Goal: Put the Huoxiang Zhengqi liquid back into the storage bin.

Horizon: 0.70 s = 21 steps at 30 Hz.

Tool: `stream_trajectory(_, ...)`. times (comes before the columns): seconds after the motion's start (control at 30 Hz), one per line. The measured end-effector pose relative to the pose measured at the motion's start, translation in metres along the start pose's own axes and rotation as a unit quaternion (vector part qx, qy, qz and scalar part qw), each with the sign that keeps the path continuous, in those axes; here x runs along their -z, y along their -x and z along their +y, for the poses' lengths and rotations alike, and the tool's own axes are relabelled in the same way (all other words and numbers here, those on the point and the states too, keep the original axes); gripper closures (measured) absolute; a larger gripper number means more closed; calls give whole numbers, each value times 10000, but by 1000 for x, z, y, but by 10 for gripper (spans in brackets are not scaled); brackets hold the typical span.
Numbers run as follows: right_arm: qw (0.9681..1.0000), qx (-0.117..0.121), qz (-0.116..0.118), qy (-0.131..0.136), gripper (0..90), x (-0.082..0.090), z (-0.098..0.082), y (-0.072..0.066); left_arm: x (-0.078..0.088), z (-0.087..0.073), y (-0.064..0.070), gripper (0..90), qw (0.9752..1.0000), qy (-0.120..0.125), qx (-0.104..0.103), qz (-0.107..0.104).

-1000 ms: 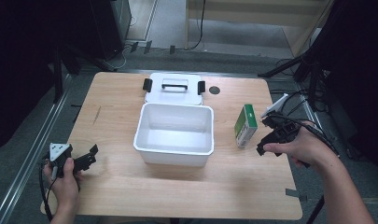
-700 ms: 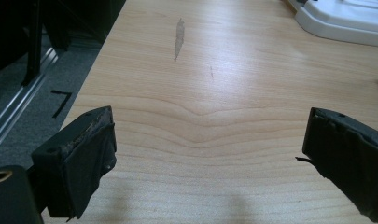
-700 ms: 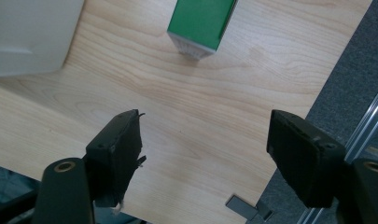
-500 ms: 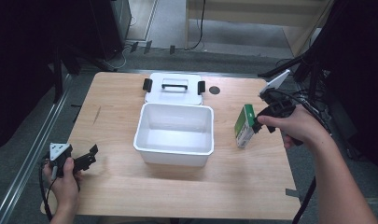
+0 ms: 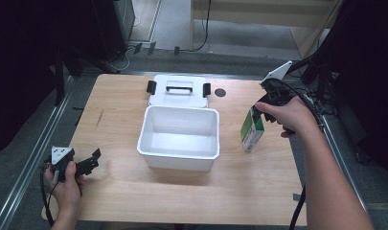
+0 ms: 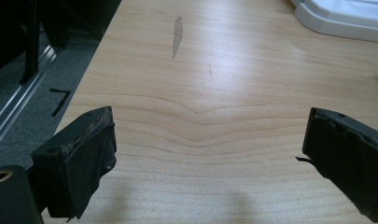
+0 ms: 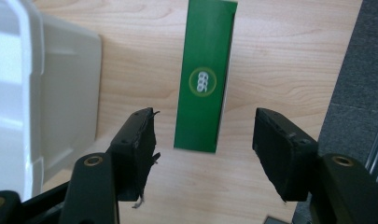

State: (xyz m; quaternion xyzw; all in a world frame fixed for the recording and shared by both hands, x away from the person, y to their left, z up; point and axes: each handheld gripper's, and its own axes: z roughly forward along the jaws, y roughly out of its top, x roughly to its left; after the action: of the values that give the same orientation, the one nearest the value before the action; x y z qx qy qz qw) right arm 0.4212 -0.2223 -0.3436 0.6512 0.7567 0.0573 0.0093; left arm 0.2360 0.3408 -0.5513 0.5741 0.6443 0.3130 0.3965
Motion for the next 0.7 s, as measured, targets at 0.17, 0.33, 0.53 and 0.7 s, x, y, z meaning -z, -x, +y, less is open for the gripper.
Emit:
stream_trajectory(0.17, 9997, -166, -190, -9, 433, -11, 10, -2, 0, 0, 0, 37, 10000, 6, 8, 1)
stream_trajectory(0.33, 9991, -336, -267, -19, 454, -20, 18, -2, 0, 0, 0, 37, 10000, -15, -4, -9)
stream_trajectory(0.53, 9991, -352, -243, -35, 454, -29, 24, -8, 0, 0, 0, 37, 10000, -25, -6, -11)
stream_trajectory(0.7, 9987, -379, -343, -37, 484, -36, 26, -8, -1, 0, 0, 37, 10000, -27, 3, -12)
